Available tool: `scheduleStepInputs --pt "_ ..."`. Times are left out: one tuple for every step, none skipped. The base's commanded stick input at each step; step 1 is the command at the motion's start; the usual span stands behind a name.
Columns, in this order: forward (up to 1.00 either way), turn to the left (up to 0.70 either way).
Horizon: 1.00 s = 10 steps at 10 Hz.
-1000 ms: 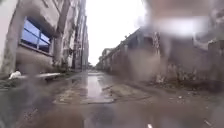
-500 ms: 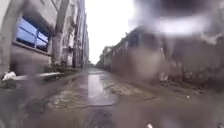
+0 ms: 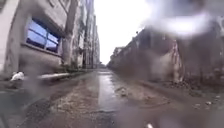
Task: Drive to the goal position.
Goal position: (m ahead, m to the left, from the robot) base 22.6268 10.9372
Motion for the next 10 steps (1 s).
scheduleStepInputs --pt "0.5 0.02" --pt "0.5 0.02" --pt "0.5 0.02" --pt "0.5 0.02" --pt "0.5 0.02" --pt "0.5 0.02" --pt "0.5 0.02" --pt "0.5 0.02" --pt "0.5 0.02" --pt "0.5 0.02"
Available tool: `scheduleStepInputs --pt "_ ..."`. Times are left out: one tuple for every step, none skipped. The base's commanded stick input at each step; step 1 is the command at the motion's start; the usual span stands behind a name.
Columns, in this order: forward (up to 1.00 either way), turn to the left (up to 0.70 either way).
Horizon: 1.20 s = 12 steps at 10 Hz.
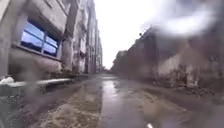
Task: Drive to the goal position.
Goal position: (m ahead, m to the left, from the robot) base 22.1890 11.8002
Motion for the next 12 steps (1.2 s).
scheduleStepInputs --pt "0.5 0.02" --pt "0.5 0.02" --pt "0.5 0.02" --pt "0.5 0.02" --pt "0.5 0.02" --pt "0.5 0.02" --pt "0.5 -0.09" --pt "0.5 -0.48" --pt "0.5 -0.48" --pt "0.5 -0.42" --pt "0.5 -0.14" --pt "0.5 0.02"
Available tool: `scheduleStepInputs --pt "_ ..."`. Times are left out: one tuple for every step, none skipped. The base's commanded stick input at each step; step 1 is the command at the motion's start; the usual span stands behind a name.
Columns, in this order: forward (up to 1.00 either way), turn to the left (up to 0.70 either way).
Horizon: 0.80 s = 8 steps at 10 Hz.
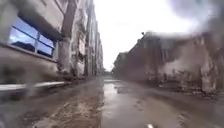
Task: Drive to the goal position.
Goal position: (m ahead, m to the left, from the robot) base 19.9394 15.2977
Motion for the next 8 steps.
scheduleStepInputs --pt "0.5 0.02" --pt "0.5 0.02" --pt "0.5 0.02" --pt "0.5 0.02" --pt "0.5 0.02" --pt "0.5 0.02" --pt "0.5 0.02" --pt "0.5 0.02"
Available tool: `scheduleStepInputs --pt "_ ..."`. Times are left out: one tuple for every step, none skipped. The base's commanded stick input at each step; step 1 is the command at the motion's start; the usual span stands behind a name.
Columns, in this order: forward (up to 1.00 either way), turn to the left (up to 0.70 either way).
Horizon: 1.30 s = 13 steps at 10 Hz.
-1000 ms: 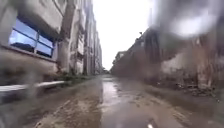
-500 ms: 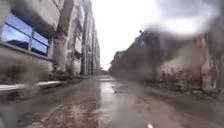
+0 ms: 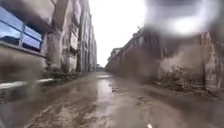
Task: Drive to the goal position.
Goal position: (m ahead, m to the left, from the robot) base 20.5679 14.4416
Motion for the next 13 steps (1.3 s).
scheduleStepInputs --pt "0.5 0.02" --pt "0.5 0.02" --pt "0.5 0.02" --pt "0.5 0.02" --pt "0.5 0.02" --pt "0.5 0.02" --pt "0.5 0.02" --pt "0.5 0.02" --pt "0.5 0.02" --pt "0.5 0.02" --pt "0.5 0.02" --pt "0.5 0.02" --pt "0.5 0.02"
